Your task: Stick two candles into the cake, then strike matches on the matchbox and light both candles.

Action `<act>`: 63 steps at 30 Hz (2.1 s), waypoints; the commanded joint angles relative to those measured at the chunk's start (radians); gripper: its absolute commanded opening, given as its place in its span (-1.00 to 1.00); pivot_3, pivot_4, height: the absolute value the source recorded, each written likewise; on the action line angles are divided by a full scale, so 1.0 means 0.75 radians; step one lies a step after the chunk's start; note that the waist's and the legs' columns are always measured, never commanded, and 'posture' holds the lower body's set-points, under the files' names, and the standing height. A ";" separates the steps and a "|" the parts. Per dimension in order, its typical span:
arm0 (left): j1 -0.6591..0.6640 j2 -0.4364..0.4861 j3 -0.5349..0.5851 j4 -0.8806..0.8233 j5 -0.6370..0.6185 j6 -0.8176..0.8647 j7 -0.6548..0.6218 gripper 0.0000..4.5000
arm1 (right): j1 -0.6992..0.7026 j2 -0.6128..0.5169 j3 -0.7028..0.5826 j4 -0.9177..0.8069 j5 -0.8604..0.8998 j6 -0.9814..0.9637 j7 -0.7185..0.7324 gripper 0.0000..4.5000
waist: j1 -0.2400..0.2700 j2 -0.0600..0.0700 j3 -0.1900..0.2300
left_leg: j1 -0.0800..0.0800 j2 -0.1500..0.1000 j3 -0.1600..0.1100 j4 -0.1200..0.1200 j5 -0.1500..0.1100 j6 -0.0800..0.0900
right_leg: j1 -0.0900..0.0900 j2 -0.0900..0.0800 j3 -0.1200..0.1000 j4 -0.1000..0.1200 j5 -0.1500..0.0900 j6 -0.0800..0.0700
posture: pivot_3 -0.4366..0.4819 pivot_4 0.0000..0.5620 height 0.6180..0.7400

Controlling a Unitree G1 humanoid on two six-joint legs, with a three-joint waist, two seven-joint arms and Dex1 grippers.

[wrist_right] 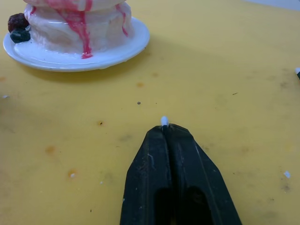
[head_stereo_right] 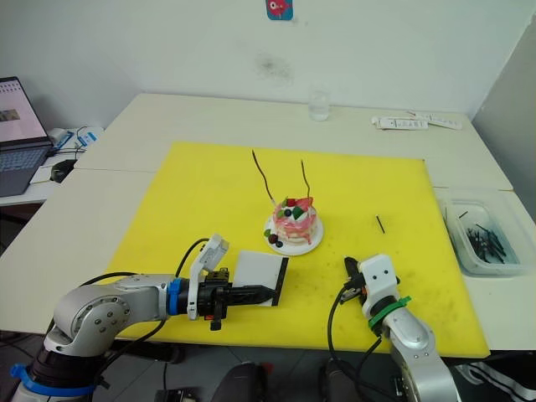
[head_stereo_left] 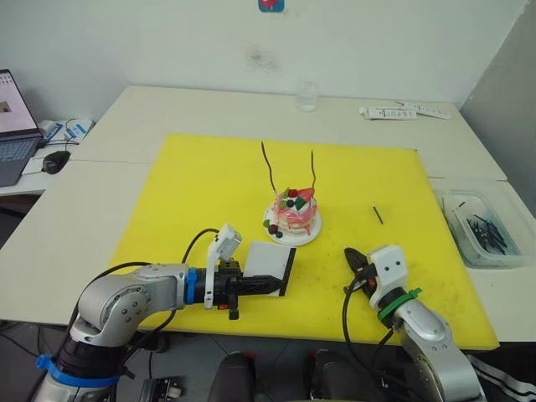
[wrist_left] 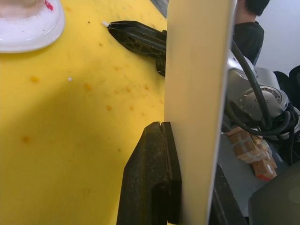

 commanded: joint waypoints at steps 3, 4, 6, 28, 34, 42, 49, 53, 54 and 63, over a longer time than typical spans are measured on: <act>-0.011 -0.029 0.030 -0.009 -0.028 0.003 0.024 -1.00 | 0.024 -0.022 0.002 -0.077 0.043 0.053 0.045 -0.99 | 0.002 0.000 0.000 | 0.000 0.000 0.000 -0.001 0.000 0.000 | 0.000 0.000 0.000 0.000 -0.001 -0.001 | -0.05 -0.47 0.45; -0.018 -0.036 0.035 -0.004 -0.034 0.009 0.032 -1.00 | 0.015 -0.034 -0.003 -0.106 0.051 0.066 0.057 -0.99 | 0.002 0.000 0.000 | 0.000 0.000 0.000 -0.001 0.000 0.000 | 0.000 0.000 0.000 0.000 -0.001 -0.001 | -0.05 -0.47 0.45; -0.031 -0.050 0.048 0.004 -0.049 0.022 0.051 -1.00 | -0.003 -0.060 -0.010 -0.156 0.067 0.098 0.076 -0.99 | 0.002 0.000 0.000 | -0.001 0.000 0.000 -0.001 0.000 0.000 | 0.000 0.000 0.000 -0.001 -0.001 -0.001 | -0.05 -0.47 0.45; -0.309 -0.286 0.126 0.139 -0.192 0.230 0.345 -1.00 | -0.686 -0.761 0.175 -0.633 0.290 0.648 0.530 -0.99 | 0.003 0.001 0.003 | -0.002 -0.002 -0.002 -0.001 0.000 0.000 | 0.001 0.001 -0.002 -0.002 -0.001 0.004 | -0.05 -0.47 0.45; -0.315 -0.302 0.142 0.147 -0.213 0.256 0.376 -1.00 | -0.695 -0.762 0.274 -0.563 0.194 0.585 0.520 -0.99 | 0.003 0.001 0.003 | -0.002 -0.004 0.000 0.000 0.000 0.000 | 0.001 0.000 -0.001 -0.002 -0.001 0.004 | -0.05 -0.47 0.45; -0.303 -0.305 0.148 0.140 -0.217 0.269 0.384 -1.00 | -0.690 -0.729 0.290 -0.510 0.131 0.546 0.511 -0.99 | 0.003 0.001 0.003 | -0.002 -0.003 -0.001 0.000 0.000 0.000 | 0.001 0.000 -0.001 -0.002 -0.001 0.004 | -0.05 -0.47 0.45; -0.291 -0.317 0.147 0.124 -0.225 0.274 0.398 -1.00 | -0.694 -0.703 0.301 -0.497 0.109 0.526 0.526 -0.99 | 0.003 0.001 0.003 | -0.002 -0.003 0.000 0.000 0.000 0.000 | 0.001 0.000 -0.001 -0.002 -0.001 0.004 | -0.05 -0.47 0.45; -0.273 -0.304 0.147 0.123 -0.197 0.254 0.399 -1.00 | -0.672 -0.742 0.275 -0.533 0.123 0.537 0.571 -0.99 | 0.003 0.001 0.003 | -0.002 -0.003 0.000 0.000 0.000 0.000 | 0.001 0.000 -0.001 -0.002 -0.001 0.004 | -0.05 -0.47 0.45; -0.270 -0.301 0.150 0.123 -0.197 0.253 0.399 -1.00 | -0.665 -0.755 0.264 -0.539 0.125 0.538 0.580 -0.99 | 0.003 0.001 0.003 | -0.002 -0.003 -0.001 0.000 0.000 0.000 | 0.001 0.000 -0.001 -0.002 -0.001 0.004 | -0.05 -0.47 0.45; -0.243 -0.286 0.153 0.134 -0.206 0.264 0.393 -1.00 | -0.649 -0.760 0.202 -0.574 0.179 0.556 0.614 -0.99 | 0.003 0.001 0.003 | -0.002 -0.002 -0.001 0.000 0.000 0.000 | 0.001 0.000 -0.002 -0.002 -0.001 0.004 | -0.05 -0.47 0.45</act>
